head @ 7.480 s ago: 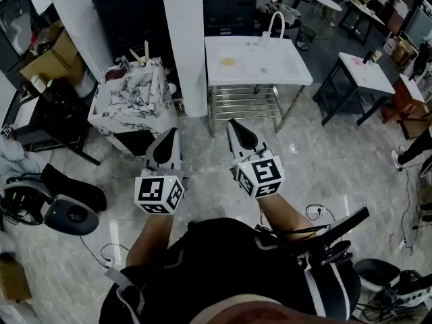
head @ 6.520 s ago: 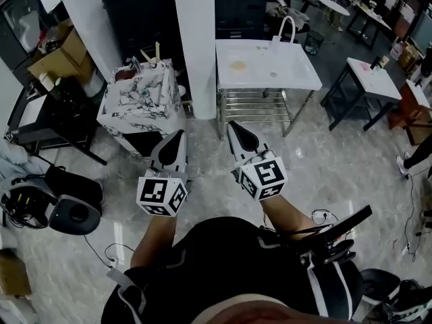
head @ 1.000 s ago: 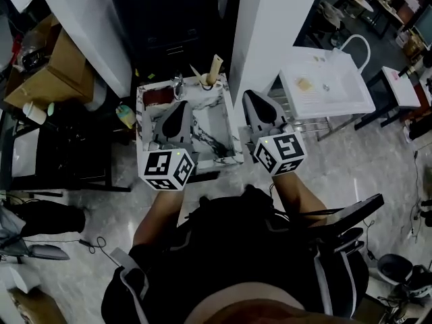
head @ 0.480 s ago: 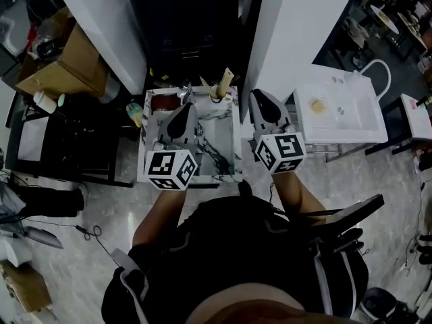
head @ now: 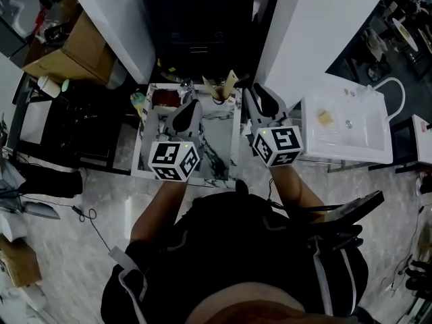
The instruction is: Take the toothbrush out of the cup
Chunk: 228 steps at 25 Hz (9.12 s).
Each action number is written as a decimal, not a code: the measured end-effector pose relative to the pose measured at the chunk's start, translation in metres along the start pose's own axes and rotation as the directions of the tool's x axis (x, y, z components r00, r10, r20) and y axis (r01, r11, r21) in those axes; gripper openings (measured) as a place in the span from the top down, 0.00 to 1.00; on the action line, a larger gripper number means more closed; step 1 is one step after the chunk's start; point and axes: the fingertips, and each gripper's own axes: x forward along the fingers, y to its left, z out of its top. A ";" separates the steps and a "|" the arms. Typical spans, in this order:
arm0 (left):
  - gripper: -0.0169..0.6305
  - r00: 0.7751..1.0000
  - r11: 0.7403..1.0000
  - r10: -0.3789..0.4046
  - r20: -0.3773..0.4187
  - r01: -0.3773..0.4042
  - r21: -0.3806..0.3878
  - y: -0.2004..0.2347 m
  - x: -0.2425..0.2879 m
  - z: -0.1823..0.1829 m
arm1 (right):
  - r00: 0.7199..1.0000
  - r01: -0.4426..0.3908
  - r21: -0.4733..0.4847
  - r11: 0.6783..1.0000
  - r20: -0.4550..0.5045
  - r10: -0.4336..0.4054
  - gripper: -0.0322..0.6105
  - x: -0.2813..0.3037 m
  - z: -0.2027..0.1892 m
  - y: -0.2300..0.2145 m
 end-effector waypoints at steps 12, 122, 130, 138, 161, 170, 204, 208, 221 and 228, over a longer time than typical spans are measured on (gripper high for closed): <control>0.97 0.996 0.996 0.092 -0.006 -0.092 -0.003 0.006 0.022 -0.022 | 0.995 -0.080 0.027 0.996 -0.064 0.082 0.76 0.040 -0.040 -0.024; 0.96 0.998 0.999 0.010 -0.067 -0.008 0.032 0.003 -0.002 -0.043 | 0.993 0.068 0.063 0.996 -0.103 -0.061 0.87 0.027 -0.058 -0.023; 0.96 0.998 1.000 -0.010 -0.058 0.011 0.013 0.002 0.003 -0.044 | 0.992 0.087 0.056 0.995 -0.097 -0.081 0.87 0.012 -0.054 -0.021; 0.96 0.997 0.999 0.005 -0.074 -0.008 -0.037 0.018 0.028 -0.062 | 0.992 0.089 0.057 0.994 -0.090 -0.084 0.87 0.011 -0.051 -0.027; 0.72 0.948 0.960 0.191 -0.253 -0.234 -0.152 0.090 0.123 -0.164 | 0.986 0.073 0.076 0.994 -0.153 -0.061 0.87 0.011 -0.088 -0.072; 0.71 0.943 0.943 0.198 -0.266 -0.258 -0.210 0.104 0.150 -0.192 | 0.983 0.057 0.072 0.996 -0.177 -0.043 0.87 0.017 -0.108 -0.087; 0.92 0.980 0.976 0.150 -0.134 -0.169 -0.136 0.092 0.126 -0.119 | 0.989 0.086 0.106 0.991 -0.129 -0.072 0.87 0.023 -0.086 -0.077; 0.92 0.988 0.984 0.125 -0.090 -0.135 -0.120 0.082 0.107 -0.090 | 0.990 0.096 0.106 0.990 -0.114 -0.084 0.87 0.023 -0.077 -0.069; 0.92 0.996 0.996 0.083 -0.032 -0.084 -0.020 0.053 0.051 -0.037 | 0.995 0.068 0.097 0.993 -0.077 -0.060 0.87 0.025 -0.053 -0.033; 0.92 0.996 0.996 0.087 -0.032 -0.088 -0.026 0.046 0.025 -0.030 | 0.997 0.043 0.079 0.996 -0.074 -0.037 0.87 0.022 -0.044 -0.014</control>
